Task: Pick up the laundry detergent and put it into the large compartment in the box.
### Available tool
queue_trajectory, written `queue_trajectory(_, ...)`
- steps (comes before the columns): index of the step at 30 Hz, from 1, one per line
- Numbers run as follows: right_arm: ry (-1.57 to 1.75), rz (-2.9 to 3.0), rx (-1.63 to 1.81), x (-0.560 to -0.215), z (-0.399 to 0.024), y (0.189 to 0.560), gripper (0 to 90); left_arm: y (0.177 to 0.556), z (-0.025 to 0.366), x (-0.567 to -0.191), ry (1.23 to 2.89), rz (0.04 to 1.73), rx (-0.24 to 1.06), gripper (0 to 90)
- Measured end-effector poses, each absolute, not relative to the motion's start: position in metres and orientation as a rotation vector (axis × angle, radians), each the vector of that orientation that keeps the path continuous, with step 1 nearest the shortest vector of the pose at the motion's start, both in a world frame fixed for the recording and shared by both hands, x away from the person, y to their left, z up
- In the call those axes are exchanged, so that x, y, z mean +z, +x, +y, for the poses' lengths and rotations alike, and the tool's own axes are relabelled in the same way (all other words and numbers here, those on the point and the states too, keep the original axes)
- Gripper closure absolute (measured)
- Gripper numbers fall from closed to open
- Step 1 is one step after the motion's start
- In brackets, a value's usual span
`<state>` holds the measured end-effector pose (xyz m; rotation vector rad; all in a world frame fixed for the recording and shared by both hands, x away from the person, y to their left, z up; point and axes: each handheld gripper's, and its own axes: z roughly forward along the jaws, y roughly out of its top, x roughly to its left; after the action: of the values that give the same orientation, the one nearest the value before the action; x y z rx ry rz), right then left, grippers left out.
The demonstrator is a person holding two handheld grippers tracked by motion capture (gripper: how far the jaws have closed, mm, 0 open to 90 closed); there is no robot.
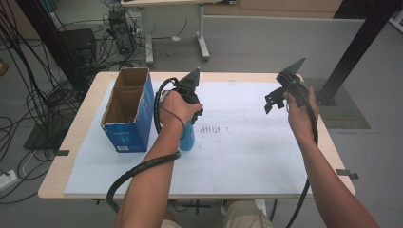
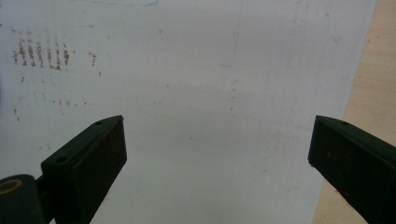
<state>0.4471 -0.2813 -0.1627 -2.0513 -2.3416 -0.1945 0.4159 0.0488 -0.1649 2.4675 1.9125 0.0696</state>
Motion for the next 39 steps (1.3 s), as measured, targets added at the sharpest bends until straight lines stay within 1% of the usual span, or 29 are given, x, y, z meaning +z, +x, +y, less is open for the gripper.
queue_trajectory(39, -2.056, -2.334, -0.189, -0.1647, -0.2815, 0.4475, 4.3, 0.4152, 0.0492, -0.1649, 2.461, 1.915, 0.078, 36.2)
